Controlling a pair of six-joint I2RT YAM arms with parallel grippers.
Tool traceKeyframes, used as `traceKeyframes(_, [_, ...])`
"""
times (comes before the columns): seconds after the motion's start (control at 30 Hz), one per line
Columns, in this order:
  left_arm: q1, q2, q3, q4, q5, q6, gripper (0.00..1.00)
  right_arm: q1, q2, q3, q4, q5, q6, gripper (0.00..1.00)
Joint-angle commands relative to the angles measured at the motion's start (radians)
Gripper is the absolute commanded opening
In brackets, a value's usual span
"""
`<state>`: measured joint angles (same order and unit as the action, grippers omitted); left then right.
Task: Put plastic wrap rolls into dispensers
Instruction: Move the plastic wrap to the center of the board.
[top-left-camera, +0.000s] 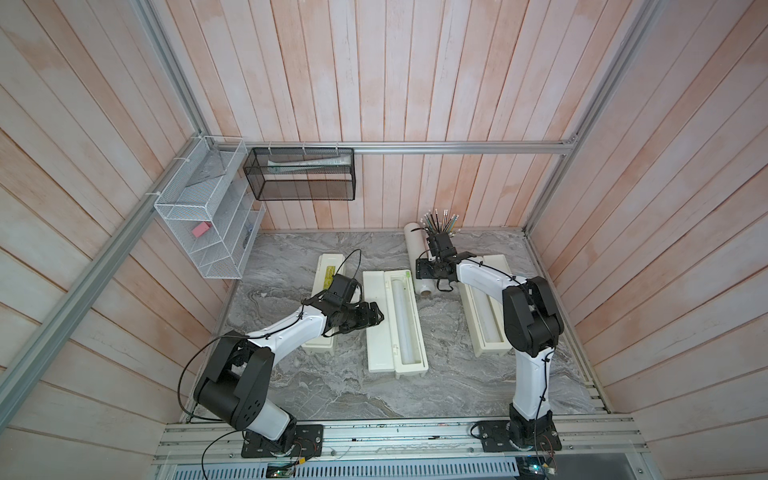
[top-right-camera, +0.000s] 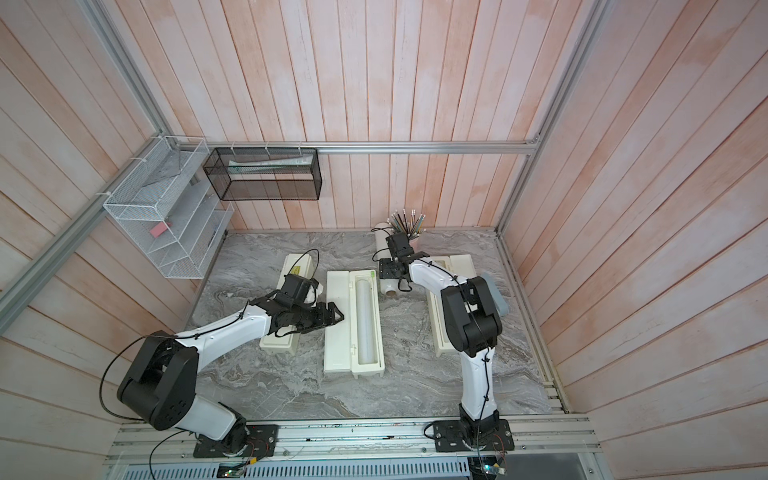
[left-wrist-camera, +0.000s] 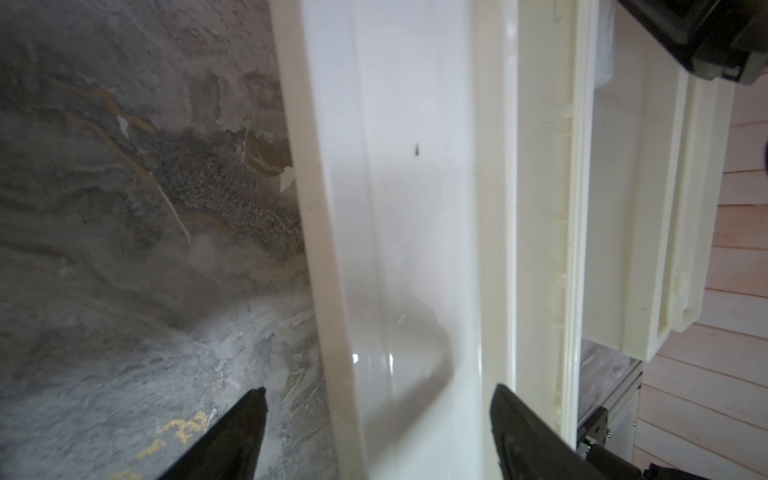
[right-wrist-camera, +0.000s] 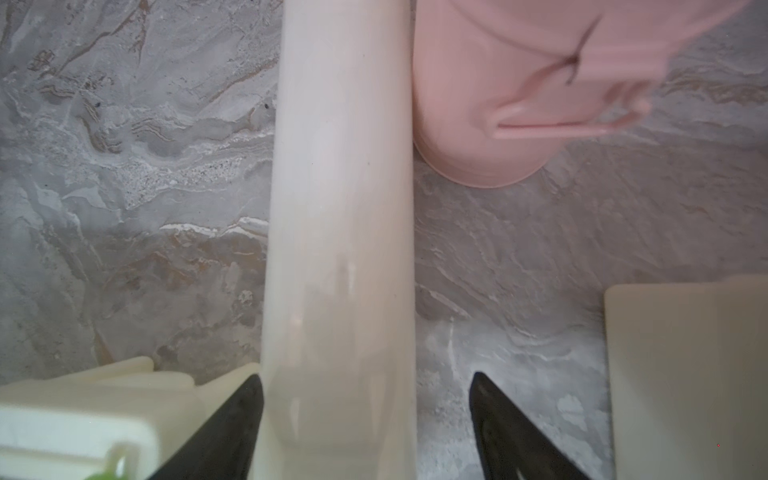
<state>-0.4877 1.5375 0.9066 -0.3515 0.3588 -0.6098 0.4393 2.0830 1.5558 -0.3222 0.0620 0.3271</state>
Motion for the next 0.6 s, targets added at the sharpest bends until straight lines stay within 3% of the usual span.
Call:
traceKeyframes(0.0, [-0.005, 0.015, 0.017, 0.014, 0.006, 0.002, 0.86, -0.003, 0.064, 0.045, -0.048, -0.047, -0.034, 0.82])
traceKeyframes(0.23, [-0.006, 0.016, 0.018, 0.026, 0.008, 0.0, 0.86, -0.001, 0.098, 0.071, -0.093, -0.056, -0.022, 0.79])
traceKeyframes(0.47, [-0.011, 0.013, 0.021, 0.029, 0.005, 0.001, 0.84, 0.026, 0.063, 0.029, -0.141, 0.004, 0.028, 0.53])
traceKeyframes(0.57, [-0.011, 0.007, 0.023, 0.026, 0.003, 0.001, 0.84, 0.057, 0.006, -0.02, -0.182, 0.032, 0.057, 0.52])
